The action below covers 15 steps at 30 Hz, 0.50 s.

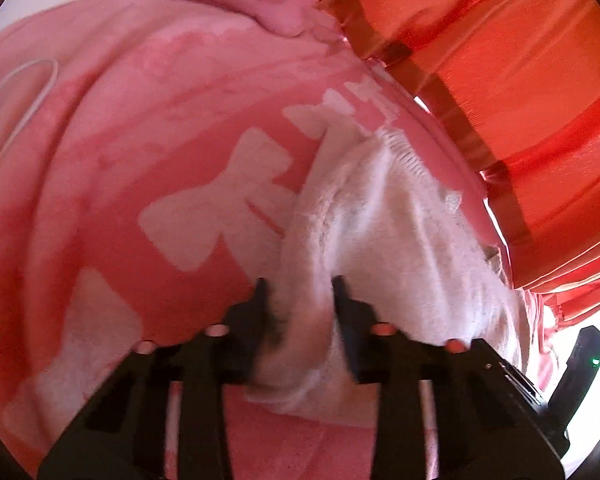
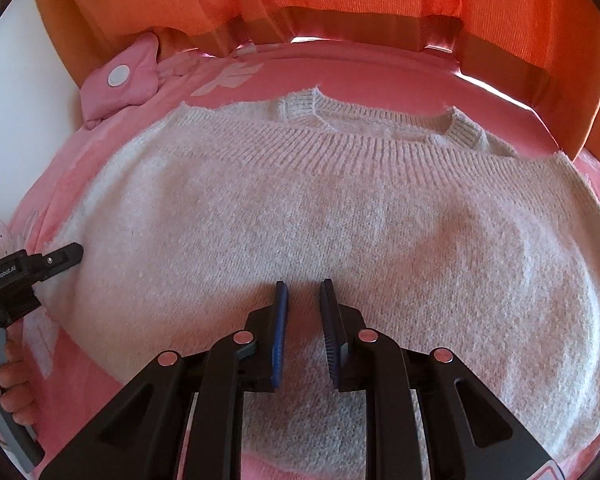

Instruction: Fold small clothes

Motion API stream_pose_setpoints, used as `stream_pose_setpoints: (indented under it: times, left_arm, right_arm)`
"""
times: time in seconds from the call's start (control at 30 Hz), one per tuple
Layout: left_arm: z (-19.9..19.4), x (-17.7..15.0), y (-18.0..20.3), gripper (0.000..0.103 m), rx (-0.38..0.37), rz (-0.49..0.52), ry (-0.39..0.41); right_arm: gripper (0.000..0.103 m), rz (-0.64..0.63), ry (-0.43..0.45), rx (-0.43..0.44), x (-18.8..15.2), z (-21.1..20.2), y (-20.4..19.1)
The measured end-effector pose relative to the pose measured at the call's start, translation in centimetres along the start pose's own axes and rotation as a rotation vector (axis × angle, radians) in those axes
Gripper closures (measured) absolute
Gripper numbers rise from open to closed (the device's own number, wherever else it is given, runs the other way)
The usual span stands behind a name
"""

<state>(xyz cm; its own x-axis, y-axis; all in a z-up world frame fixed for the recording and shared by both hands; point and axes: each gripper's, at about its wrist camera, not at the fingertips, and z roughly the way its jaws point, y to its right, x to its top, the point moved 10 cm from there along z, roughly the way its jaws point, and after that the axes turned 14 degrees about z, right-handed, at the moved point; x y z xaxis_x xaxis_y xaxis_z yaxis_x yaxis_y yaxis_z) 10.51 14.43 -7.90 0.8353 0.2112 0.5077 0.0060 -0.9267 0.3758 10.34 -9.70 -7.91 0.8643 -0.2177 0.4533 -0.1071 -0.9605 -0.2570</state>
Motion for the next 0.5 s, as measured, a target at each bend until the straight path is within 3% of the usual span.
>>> stream_pose_setpoints:
  times: [0.17,0.27,0.4,0.5]
  left_arm:
    - [-5.3,3.5,6.4,0.086,-0.082,0.093,0.158]
    - [-9.0,5.8,14.5,0.096,-0.166,0.226,0.258]
    - [-10.0,5.4,24.6,0.097,-0.272,0.387,0.279]
    - [-7.3,2.8,30.5,0.097,-0.308,0.477,0.227]
  right_arm:
    - [0.083,0.040,-0.025,0.040,0.3,-0.3,0.2]
    - [0.083,0.129,0.000,0.095,1.8,-2.4,1.7]
    - [0.071,0.326,0.157,0.142,5.9,-7.7,8.3]
    - [0.067,0.492,0.238,0.110,6.9,-10.2,15.3]
